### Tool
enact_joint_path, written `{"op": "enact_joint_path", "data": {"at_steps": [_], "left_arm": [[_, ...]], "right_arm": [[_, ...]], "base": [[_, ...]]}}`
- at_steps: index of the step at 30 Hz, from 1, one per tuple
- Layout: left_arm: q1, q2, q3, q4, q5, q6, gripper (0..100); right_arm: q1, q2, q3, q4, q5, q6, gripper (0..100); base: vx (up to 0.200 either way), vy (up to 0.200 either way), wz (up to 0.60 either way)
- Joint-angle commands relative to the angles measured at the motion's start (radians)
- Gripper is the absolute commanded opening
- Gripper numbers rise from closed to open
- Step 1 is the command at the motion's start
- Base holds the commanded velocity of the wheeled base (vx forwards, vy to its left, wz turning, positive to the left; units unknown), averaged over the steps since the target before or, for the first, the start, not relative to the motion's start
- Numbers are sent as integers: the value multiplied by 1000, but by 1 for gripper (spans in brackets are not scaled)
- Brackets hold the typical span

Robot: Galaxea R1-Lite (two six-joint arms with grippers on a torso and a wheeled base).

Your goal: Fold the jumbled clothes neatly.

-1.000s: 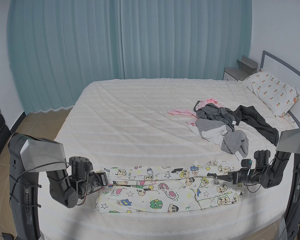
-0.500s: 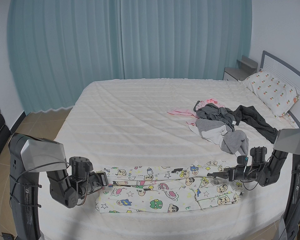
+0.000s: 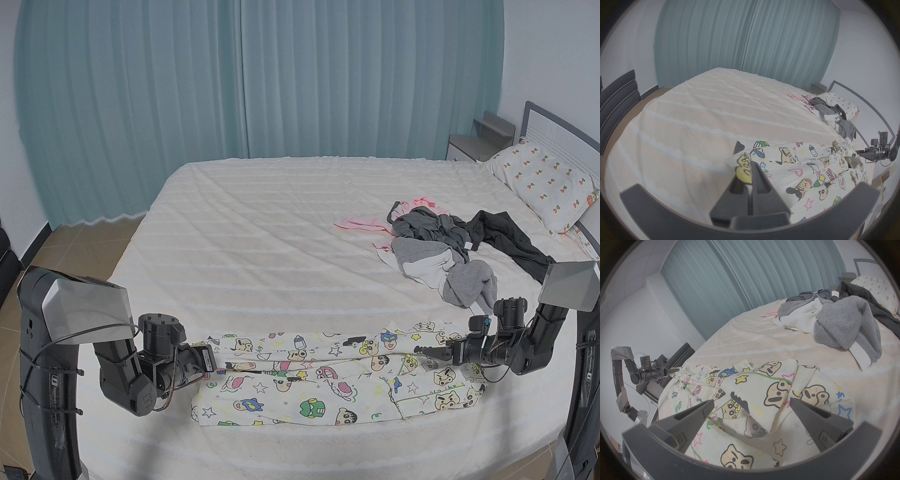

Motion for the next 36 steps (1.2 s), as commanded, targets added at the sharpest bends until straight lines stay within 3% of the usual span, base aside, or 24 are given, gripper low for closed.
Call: {"op": "enact_joint_path", "data": {"at_steps": [1, 16, 17, 23, 29, 36], "left_arm": [[0, 5, -2, -1, 0, 0, 0], [0, 10, -5, -1, -1, -2, 0], [-2, 11, -5, -1, -1, -2, 0], [0, 11, -2, -1, 0, 0, 0], [3, 10, -16, -1, 3, 4, 0], [3, 8, -43, -1, 10, 7, 0]], "right_arm": [[15, 5, -6, 4, -1, -1, 100], [75, 101, -120, 14, -55, 15, 100], [78, 97, -118, 14, -55, 16, 0], [69, 88, -107, -12, -50, 47, 0], [41, 88, -43, -217, -15, 180, 0], [15, 67, -8, -288, 33, 237, 0]], "base": [[0, 0, 0], [0, 0, 0], [0, 0, 0], [0, 0, 0], [0, 0, 0], [0, 0, 0]]}}
